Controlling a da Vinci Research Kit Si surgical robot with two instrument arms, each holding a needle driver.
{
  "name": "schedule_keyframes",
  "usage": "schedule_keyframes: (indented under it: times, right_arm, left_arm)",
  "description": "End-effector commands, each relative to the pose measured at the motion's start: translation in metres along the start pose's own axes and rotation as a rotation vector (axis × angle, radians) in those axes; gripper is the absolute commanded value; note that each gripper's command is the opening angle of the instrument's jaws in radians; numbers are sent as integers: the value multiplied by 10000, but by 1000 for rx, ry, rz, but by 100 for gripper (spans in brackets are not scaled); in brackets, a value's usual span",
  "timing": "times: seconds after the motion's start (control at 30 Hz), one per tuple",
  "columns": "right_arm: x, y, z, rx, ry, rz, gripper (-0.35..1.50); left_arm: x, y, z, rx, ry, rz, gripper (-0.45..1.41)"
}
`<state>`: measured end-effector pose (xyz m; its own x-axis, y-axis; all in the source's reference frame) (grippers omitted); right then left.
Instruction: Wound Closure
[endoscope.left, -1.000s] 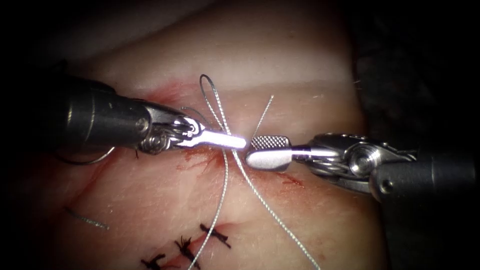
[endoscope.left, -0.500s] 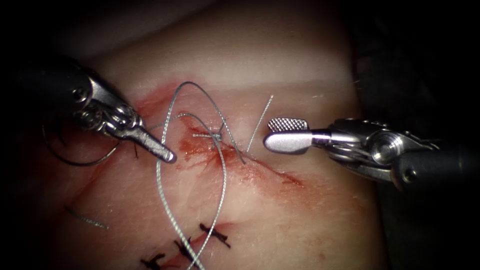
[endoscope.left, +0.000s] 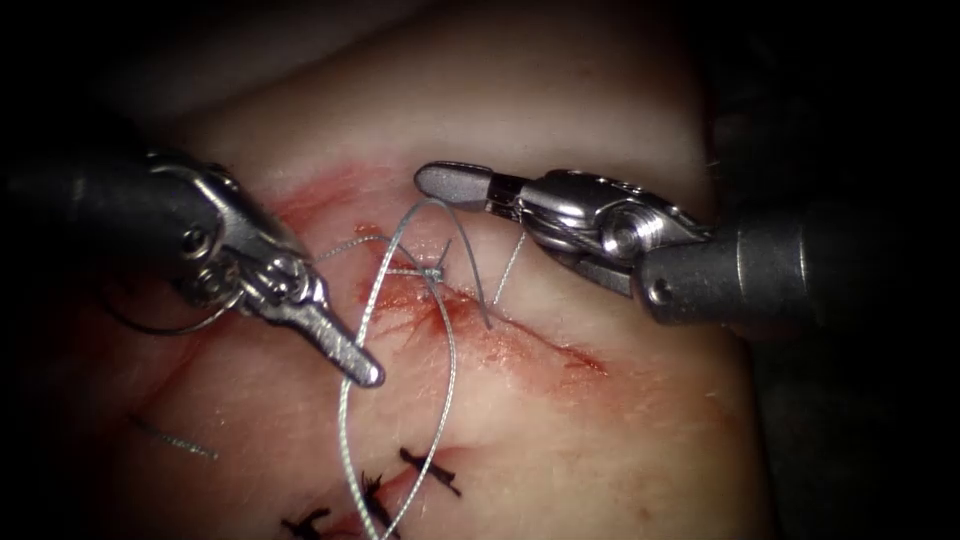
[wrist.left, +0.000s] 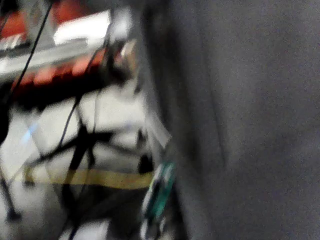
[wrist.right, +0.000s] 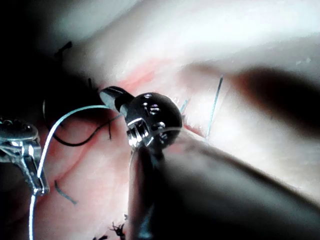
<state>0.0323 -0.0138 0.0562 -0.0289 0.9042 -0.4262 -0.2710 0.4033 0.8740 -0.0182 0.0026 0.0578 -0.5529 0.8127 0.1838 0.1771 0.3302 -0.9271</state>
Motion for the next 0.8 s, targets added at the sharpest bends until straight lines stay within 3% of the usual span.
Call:
schedule_keyframes:
  times: [0.03,0.1,0.33,0.6,0.8]
  right_arm:
    - [-5,9,12,58,-43,-102,-35]
    - [-15,15,18,156,-109,-206,-35]
    - [-26,10,19,307,-218,-241,-35]
    - [-43,4,17,519,-331,-271,-35]
    - [-44,1,15,624,-313,-189,-35]
  left_arm:
    - [5,-7,5,-5,-4,0,-45]
    - [9,-10,9,-10,-17,0,-45]
    - [16,-17,-7,7,9,24,-45]
    - [24,-48,-37,207,11,53,-45]
    - [34,-72,-66,432,2,68,-45]
